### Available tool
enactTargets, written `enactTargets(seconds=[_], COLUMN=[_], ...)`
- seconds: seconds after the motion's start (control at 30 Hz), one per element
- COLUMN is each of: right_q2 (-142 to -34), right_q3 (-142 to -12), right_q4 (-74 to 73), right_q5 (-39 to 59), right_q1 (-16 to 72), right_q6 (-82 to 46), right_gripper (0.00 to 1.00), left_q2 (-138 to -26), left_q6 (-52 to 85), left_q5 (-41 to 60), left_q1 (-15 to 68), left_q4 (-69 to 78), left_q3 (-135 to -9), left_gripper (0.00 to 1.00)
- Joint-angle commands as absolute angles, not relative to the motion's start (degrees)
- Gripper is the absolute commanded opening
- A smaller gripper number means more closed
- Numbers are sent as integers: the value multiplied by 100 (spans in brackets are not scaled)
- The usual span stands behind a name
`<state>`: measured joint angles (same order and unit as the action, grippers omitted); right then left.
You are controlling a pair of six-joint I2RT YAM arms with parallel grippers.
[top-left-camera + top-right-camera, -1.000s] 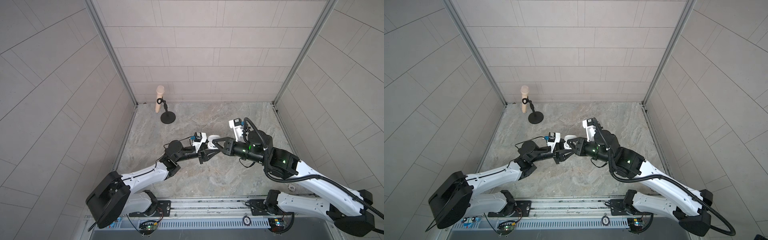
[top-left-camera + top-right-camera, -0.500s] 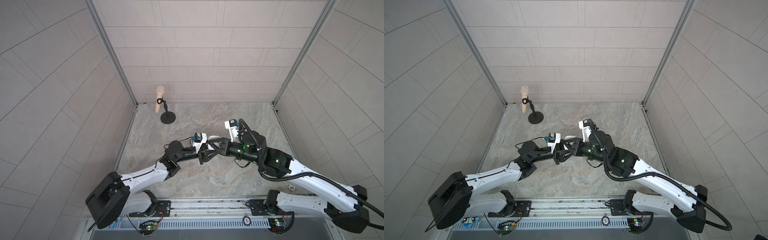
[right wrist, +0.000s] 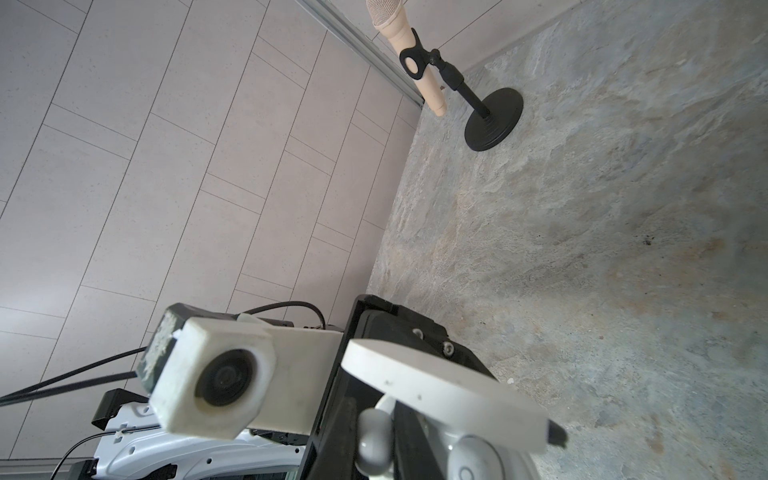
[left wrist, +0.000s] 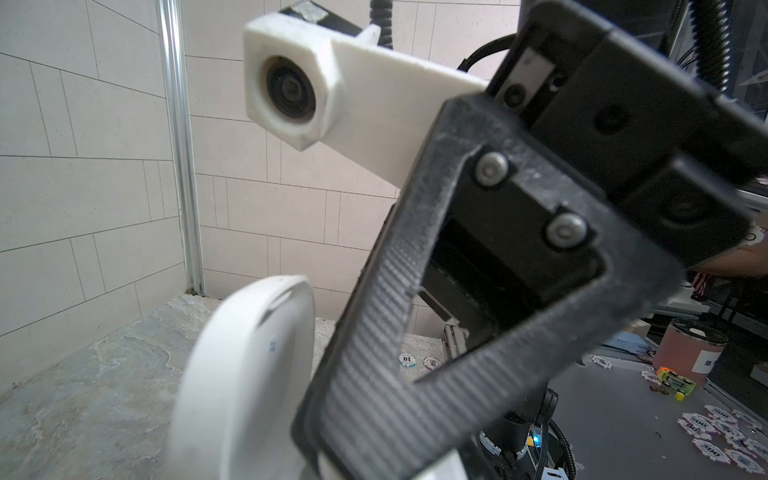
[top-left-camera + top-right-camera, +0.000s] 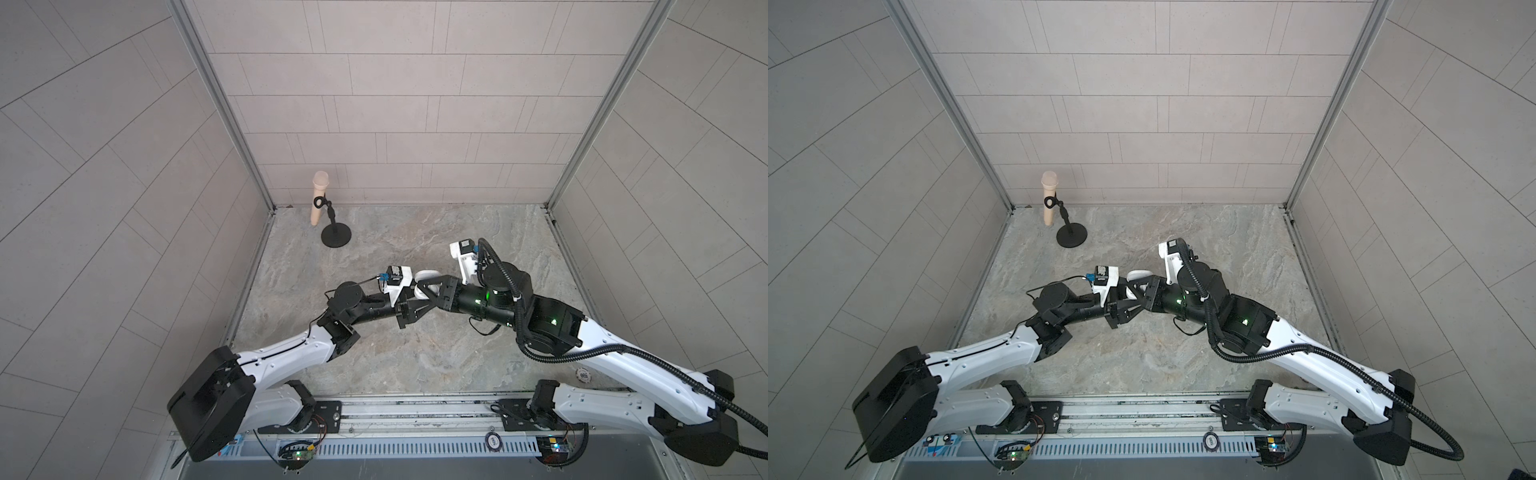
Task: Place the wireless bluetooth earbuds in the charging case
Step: 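Press the second earbud into the case slot and open the right gripper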
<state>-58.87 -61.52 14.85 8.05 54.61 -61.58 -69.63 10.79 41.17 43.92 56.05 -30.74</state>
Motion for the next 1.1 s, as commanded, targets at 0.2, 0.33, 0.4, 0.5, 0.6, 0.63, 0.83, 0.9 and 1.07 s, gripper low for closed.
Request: enactTargets(seconds=[0.2, 0.33, 0.4, 0.5, 0.6, 0.63, 0.83, 0.9, 1.07], right_q2=[-5831, -5803, -5801, -5793, -5774, -5771, -5636, -5578, -5848], right_q3=[-6213, -6246, -6308, -6465, -6719, -6807, -7161, -7276, -7871], right_q4=[1887, 1942, 2031, 2212, 2508, 2607, 2899, 3000, 3723], right_q5=[687, 668, 621, 577, 510, 492, 308, 127, 88], right_q1=[5529, 5546, 5555, 5574, 5591, 5604, 5616, 5622, 5396], right_q6=[-6222, -6197, -6155, -6065, -5940, -5895, -5524, -5300, -4816], right_gripper=[27, 37, 40, 46, 52, 53, 57, 57, 58], left_q2=[-6698, -6667, -6654, -6662, -6671, -6671, -6634, -6611, -6513], left_q6=[942, 943, 947, 941, 932, 932, 907, 905, 887], left_q5=[4096, 4096, 4087, 4087, 4094, 4103, 4139, 4148, 4197], left_q1=[4395, 4392, 4395, 4386, 4386, 4386, 4375, 4375, 4377], left_q4=[5634, 5625, 5625, 5625, 5601, 5599, 5515, 5486, 5387], left_q3=[-3118, -3095, -3085, -3085, -3098, -3094, -3055, -3016, -2910], left_gripper=[8, 7, 8, 8, 8, 8, 8, 8, 8])
